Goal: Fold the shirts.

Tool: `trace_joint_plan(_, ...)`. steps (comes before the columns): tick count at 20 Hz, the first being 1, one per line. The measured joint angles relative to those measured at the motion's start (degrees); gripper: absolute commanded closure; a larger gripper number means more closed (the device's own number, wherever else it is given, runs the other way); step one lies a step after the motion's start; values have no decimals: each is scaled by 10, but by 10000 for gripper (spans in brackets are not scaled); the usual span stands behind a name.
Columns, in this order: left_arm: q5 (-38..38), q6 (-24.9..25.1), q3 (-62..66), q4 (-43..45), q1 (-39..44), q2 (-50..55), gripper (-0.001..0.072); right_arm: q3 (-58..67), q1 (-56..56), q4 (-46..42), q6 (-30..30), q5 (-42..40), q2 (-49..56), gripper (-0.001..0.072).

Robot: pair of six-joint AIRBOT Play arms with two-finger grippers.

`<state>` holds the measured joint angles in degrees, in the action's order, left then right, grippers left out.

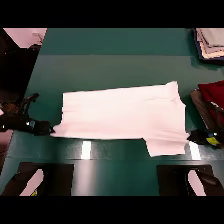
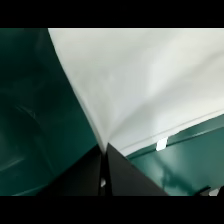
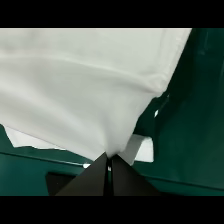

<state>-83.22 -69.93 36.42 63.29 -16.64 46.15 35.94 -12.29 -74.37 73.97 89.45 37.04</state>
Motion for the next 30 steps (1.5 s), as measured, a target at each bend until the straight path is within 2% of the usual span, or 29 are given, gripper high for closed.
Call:
trace_joint_plan(3,-23,-28,-6,-17,0,-34,685,16,0,5,11,17,-58,697)
trace_joint_plan(6,-2,-41,15,-49,0,-26,685,60,3,22,16,-6,-48,697)
trace_joint_plan(10,56,-44,51,-66,0,33,685,139,39,33,4,-65,64,697)
trace_joint_plan(16,146,-44,109,-81,0,158,684,274,102,39,-3,-144,288,697)
trace_joint_plan(22,205,-6,162,-133,0,261,679,408,133,45,5,-172,452,694)
trace_joint_plan(23,216,-1,166,-144,0,271,461,430,135,50,8,-177,475,688)
trace_joint_plan(24,233,2,169,-154,0,279,132,451,135,57,14,-184,497,610)
trace_joint_plan(25,247,4,172,-164,0,283,95,469,135,65,20,-195,515,334)
trace_joint_plan(26,261,2,174,-173,0,287,91,489,134,77,23,-205,534,122)
trace_joint_plan(30,266,-6,192,-192,0,294,103,547,118,122,28,-203,578,119)
